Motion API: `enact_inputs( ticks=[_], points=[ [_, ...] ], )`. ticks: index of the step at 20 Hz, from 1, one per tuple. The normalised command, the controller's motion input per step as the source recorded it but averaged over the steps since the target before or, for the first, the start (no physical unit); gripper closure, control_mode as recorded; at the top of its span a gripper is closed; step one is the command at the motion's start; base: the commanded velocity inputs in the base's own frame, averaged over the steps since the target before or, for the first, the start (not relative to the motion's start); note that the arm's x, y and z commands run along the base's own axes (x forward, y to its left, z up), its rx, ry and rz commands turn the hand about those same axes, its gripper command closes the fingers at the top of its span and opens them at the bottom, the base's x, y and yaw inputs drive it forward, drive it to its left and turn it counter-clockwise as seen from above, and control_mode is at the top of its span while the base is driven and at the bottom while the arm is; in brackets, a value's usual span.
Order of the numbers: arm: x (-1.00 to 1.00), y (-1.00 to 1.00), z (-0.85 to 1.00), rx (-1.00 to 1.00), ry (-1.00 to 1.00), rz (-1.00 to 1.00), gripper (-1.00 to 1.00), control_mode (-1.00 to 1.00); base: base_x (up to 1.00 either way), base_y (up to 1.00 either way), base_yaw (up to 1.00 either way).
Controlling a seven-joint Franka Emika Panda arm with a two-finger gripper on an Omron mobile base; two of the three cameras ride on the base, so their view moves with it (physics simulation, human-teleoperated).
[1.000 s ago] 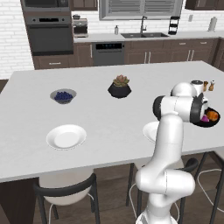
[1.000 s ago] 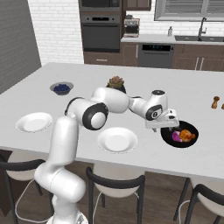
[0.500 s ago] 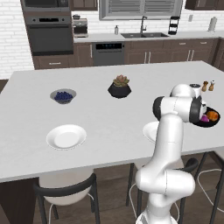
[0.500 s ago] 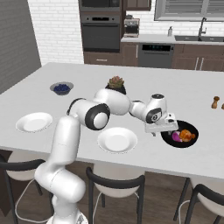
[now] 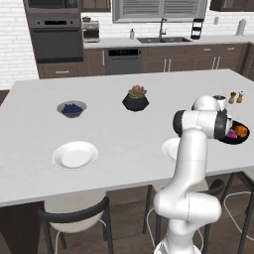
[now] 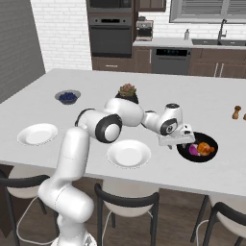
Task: Pick the chicken drumstick and onion from their plates and place them in the bowl. Then put the bowl in the fridge.
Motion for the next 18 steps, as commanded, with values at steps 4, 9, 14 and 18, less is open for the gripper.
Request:
enact_inputs(
  ticks=[4,9,14,18],
  points=[
    [0.0,0.0,0.0,0.0,0.0,0.0,1.0,-1.0,0.0,0.0,0.0],
    [0.0,0.0,0.0,0.0,0.0,0.0,1.0,-1.0,0.0,0.0,0.0],
    [-0.07,0.0,0.33,0.0,0.0,0.0,1.0,-1.0,0.0,0.0,0.0],
    [-0.3,0.0,0.65,0.0,0.02,0.06,1.0,-1.0,0.0,0.0,0.0]
  ],
)
